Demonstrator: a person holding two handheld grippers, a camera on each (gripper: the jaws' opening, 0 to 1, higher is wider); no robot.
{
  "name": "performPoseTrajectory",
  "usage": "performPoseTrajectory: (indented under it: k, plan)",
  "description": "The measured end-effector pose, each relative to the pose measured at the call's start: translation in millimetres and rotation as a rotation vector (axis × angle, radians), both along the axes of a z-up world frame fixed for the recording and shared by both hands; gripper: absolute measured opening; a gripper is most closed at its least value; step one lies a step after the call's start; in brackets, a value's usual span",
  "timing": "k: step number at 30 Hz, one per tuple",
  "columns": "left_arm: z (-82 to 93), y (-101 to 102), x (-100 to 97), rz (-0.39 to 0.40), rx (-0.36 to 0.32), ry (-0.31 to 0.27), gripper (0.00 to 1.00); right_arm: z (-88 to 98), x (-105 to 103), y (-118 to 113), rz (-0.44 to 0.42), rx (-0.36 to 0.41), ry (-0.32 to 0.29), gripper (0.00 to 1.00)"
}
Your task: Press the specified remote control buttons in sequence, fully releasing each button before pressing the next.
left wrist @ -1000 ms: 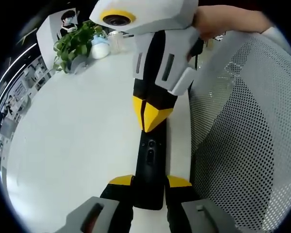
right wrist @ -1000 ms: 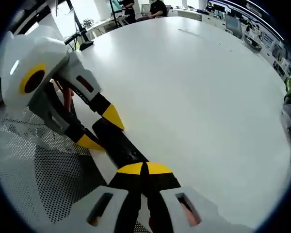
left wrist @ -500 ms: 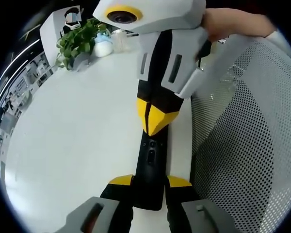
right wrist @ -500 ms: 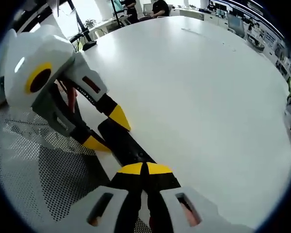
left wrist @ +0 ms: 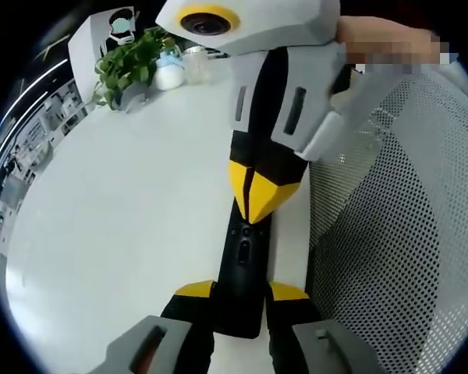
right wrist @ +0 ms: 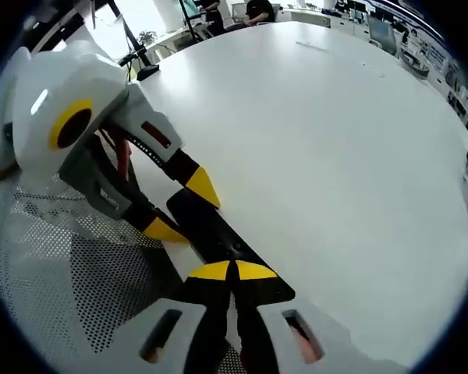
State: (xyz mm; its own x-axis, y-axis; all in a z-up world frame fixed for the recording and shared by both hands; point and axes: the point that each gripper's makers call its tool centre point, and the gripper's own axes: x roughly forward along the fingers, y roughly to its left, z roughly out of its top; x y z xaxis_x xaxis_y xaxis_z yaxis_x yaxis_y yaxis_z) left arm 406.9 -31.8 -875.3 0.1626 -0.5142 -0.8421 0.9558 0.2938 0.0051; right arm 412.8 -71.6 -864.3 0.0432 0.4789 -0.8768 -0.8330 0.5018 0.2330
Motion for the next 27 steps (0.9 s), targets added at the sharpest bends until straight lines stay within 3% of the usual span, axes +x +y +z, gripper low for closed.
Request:
performPoseTrajectory:
  k: [4,8,16,21,27]
  plan:
    - [0.1,0,0.0,-0.002,-0.001,-0.004,0.25,-1.5,-7,2,0.015,-0.009,0.033,0.00]
    - [0.2,0,-0.2,-0.006,-0.001,-0.006,0.25,-2.3,-9,2,0.071,-0.029,-0.010,0.00]
    - [-0.1,-1,0.4,-0.011,-0.003,-0.009,0.25,-2.2,-6,1,0.041,-0.022,0.017,0.00]
    - [0.6,-1,-0.1,-0.014,-0.004,-0.011,0.25,-2.5,5,-2,0.039,-0.040,-0.039,0.00]
    - [0.2,-1,-0.1,-0.013,-0.006,-0.006,0.25,-2.4,3,-1,0.026,-0.035,-0.032,0.00]
